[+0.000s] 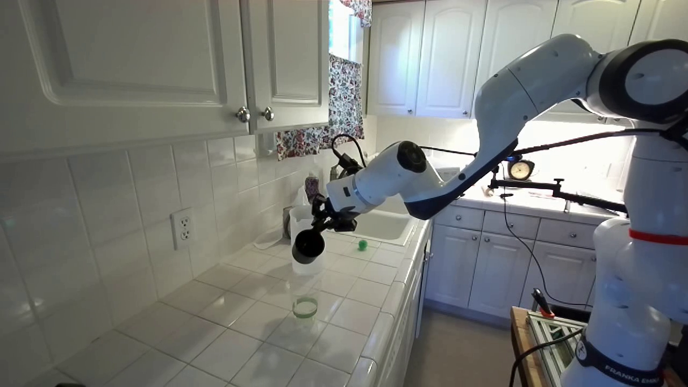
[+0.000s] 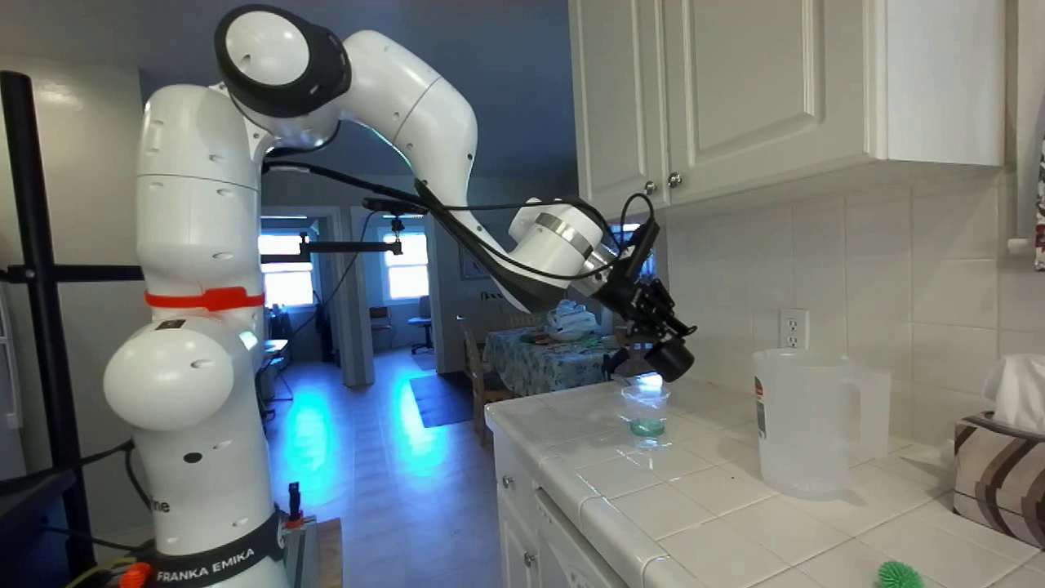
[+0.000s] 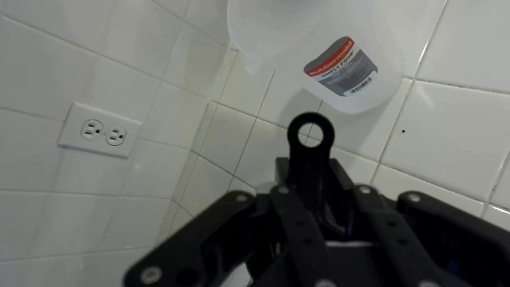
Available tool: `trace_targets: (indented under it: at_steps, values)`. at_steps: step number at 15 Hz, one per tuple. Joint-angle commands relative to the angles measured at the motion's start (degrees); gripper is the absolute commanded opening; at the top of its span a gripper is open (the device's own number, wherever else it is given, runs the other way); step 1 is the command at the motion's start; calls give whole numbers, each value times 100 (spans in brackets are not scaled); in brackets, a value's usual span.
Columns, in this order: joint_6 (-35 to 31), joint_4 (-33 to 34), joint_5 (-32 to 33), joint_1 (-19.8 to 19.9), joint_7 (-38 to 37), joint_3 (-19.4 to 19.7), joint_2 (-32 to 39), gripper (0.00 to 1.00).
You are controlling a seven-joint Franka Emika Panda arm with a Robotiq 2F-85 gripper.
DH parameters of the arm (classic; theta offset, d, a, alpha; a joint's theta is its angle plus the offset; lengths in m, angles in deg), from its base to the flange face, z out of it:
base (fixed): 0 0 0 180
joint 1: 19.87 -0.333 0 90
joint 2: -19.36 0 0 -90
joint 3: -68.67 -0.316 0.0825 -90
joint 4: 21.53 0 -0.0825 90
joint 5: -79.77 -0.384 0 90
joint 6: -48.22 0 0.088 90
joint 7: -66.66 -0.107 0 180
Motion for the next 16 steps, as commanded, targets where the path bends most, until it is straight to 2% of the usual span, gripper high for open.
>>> trace_targets:
  at_steps: [1,2,3,7,10,16]
  values:
    - [27,-14,29,141,-28,-157,-18,25]
    - [28,-27,29,141,-30,-156,-34,25]
    - [29,-30,29,140,-30,-156,-41,6]
    - [64,-21,187,139,-35,-242,-24,6]
    - [119,14,414,-15,-146,-157,-20,6]
    - [335,83,1168,-57,-560,-177,-54,6]
